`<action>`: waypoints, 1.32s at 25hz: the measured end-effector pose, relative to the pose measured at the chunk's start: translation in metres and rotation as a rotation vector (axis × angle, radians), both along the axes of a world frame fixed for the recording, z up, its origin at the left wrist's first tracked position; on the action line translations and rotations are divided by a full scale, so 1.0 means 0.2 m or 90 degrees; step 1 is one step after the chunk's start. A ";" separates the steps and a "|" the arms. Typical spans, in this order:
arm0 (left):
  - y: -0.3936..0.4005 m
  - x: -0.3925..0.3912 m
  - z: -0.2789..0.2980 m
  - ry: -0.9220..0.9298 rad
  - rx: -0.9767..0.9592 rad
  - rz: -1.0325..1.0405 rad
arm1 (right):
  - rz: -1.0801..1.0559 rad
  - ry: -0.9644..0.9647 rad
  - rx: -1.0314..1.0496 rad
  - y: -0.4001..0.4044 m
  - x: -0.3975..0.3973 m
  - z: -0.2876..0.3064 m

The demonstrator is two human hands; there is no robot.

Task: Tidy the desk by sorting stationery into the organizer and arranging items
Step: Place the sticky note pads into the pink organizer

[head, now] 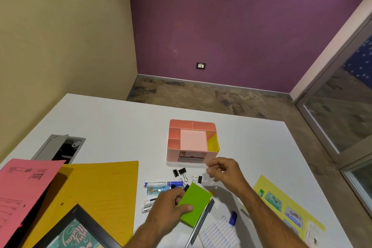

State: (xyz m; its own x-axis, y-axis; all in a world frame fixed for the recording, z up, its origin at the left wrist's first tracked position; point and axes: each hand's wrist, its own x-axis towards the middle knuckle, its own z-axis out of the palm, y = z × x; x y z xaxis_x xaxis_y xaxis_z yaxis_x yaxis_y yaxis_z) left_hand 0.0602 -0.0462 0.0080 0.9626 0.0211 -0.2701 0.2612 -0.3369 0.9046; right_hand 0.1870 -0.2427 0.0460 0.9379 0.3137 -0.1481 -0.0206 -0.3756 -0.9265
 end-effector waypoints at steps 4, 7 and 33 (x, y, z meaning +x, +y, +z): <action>-0.05 0.08 0.10 -0.054 -0.023 -0.008 | 0.178 0.159 -0.011 -0.02 -0.03 0.00; -0.10 0.11 0.12 -0.070 0.024 0.046 | 0.190 0.116 -0.065 -0.03 -0.02 0.02; -0.45 -0.01 -0.09 0.138 0.326 -0.261 | -0.281 -0.174 -0.331 0.14 0.24 0.11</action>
State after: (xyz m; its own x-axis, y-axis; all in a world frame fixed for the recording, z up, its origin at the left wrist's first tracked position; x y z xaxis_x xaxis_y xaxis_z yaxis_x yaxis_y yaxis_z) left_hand 0.0579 -0.1356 -0.0095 0.8453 -0.1566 -0.5108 0.1789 -0.8179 0.5468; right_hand 0.2358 -0.2149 0.0673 0.9854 -0.1490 0.0824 -0.0655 -0.7785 -0.6242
